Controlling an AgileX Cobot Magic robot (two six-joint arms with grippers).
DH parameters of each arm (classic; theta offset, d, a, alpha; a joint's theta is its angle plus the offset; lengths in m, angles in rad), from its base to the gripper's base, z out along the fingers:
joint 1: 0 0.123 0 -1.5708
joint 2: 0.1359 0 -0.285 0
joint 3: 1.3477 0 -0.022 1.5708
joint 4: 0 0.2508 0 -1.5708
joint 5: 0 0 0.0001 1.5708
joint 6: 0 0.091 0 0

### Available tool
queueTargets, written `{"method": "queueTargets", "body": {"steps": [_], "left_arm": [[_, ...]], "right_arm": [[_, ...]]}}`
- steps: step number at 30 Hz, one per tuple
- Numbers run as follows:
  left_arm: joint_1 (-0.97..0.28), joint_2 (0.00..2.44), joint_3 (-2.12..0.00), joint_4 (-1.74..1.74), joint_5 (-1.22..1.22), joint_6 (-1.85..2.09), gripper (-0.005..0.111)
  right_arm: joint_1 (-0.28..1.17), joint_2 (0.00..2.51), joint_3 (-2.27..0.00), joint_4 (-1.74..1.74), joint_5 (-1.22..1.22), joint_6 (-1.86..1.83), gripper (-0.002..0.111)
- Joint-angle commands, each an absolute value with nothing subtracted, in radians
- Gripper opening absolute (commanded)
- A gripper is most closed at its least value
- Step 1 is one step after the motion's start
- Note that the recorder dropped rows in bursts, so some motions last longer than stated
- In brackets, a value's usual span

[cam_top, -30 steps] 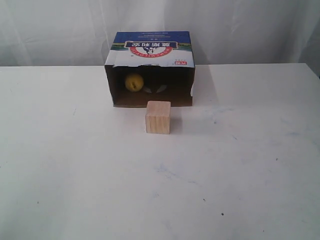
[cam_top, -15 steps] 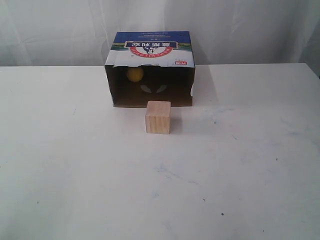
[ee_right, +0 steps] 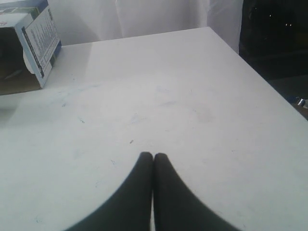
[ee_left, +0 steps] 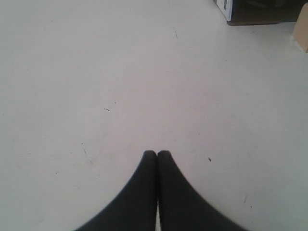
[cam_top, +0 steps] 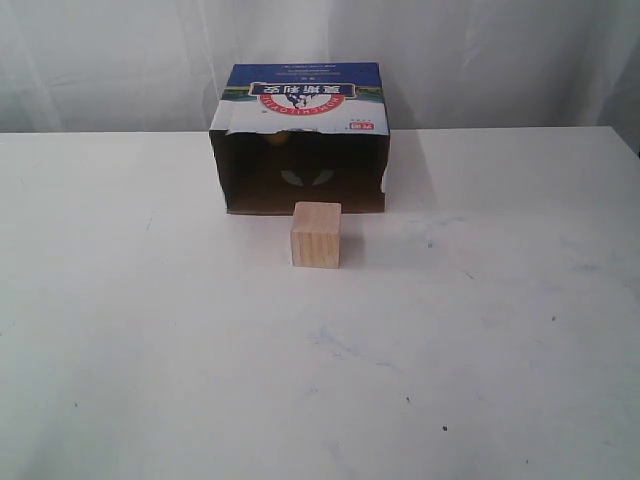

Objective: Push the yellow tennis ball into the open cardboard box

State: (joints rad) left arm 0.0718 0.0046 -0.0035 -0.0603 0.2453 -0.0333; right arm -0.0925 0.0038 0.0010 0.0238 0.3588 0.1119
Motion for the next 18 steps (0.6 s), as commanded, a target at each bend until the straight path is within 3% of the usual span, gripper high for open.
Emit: {"method": "queueTargets", "body": {"steps": [1,18], "left_arm": [[0.073,0.000,0.000,-0.075,0.255,-0.024,0.000],[0.068,0.000,0.000,-0.072,0.248,0.023,0.000]], "right_arm": [[-0.089,0.000,0.000,0.025,0.352,0.110,0.000],[-0.089,0.000,0.000,0.025,0.352,0.110,0.000]]}}
